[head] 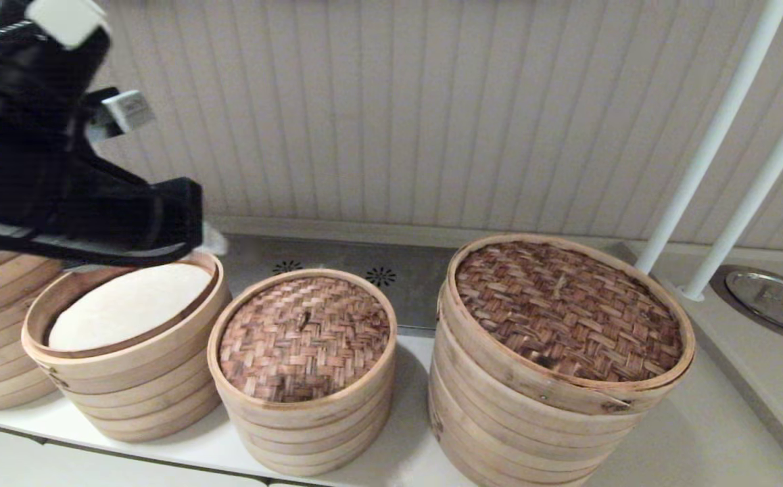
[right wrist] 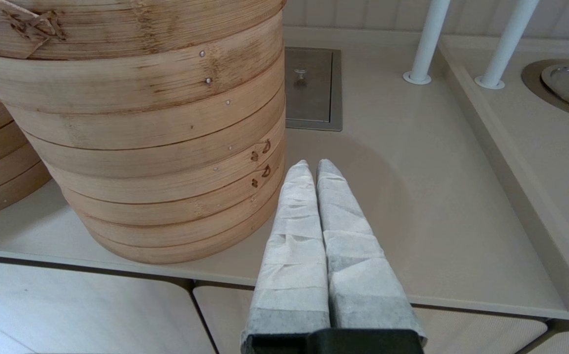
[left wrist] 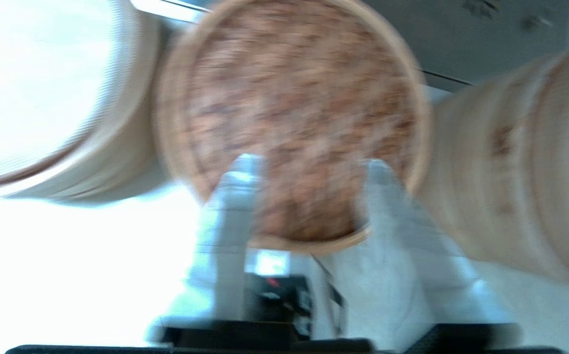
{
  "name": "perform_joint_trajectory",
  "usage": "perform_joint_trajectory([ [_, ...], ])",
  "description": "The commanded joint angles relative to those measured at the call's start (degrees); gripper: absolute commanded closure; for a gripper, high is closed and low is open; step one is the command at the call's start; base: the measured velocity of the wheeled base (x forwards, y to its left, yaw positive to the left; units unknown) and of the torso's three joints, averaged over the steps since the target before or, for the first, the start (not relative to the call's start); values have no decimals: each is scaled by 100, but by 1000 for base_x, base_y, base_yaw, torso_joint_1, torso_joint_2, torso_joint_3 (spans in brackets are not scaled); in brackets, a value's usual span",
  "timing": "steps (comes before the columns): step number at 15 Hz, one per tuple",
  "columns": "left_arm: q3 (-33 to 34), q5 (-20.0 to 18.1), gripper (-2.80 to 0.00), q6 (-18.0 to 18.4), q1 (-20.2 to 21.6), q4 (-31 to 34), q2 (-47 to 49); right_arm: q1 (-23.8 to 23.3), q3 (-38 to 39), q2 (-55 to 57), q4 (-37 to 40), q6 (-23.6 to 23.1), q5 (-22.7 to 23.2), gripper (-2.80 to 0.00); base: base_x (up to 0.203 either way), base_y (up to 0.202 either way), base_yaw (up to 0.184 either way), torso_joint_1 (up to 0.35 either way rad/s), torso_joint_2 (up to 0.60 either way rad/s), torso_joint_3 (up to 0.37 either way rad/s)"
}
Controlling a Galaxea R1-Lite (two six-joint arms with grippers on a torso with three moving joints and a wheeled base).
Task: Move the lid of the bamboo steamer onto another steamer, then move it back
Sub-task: Pick up the steamer
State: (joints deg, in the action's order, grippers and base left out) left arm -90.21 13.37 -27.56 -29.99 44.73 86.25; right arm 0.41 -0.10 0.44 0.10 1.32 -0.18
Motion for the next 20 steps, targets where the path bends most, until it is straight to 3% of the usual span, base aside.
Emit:
perform_joint_trajectory([
  [1, 490, 273, 0, 58, 16, 17, -1068, 2, 1, 9, -1, 0, 1, 0, 0, 0, 0, 0, 0, 0],
  [4, 1266, 575, 0, 288, 338, 9, -2078, 2, 1, 9, -1, 0, 1, 0, 0, 0, 0, 0, 0, 0],
  [9, 2829, 630, 0, 844, 1251, -166, -3688, 2, 1, 9, -1, 0, 1, 0, 0, 0, 0, 0, 0, 0],
  [11, 3249, 637, 0, 899, 1310, -396, -4067, 2, 1, 7, -1, 0, 1, 0, 0, 0, 0, 0, 0, 0],
  [14, 4695, 909, 0, 854, 1459, -922, -4724, 2, 9, 9, -1, 0, 1, 0, 0, 0, 0, 0, 0, 0],
  [17, 5528, 1231, 0, 798, 2427, -1161, -5769, 2, 1, 9, -1, 0, 1, 0, 0, 0, 0, 0, 0, 0],
  [19, 6117, 1049, 0, 1154, 2869, -1369, -6321, 2, 9, 9, -1, 0, 1, 0, 0, 0, 0, 0, 0, 0],
  [20, 6471, 720, 0, 1486, 2928, -1789, -6537, 2, 1, 9, -1, 0, 1, 0, 0, 0, 0, 0, 0, 0],
])
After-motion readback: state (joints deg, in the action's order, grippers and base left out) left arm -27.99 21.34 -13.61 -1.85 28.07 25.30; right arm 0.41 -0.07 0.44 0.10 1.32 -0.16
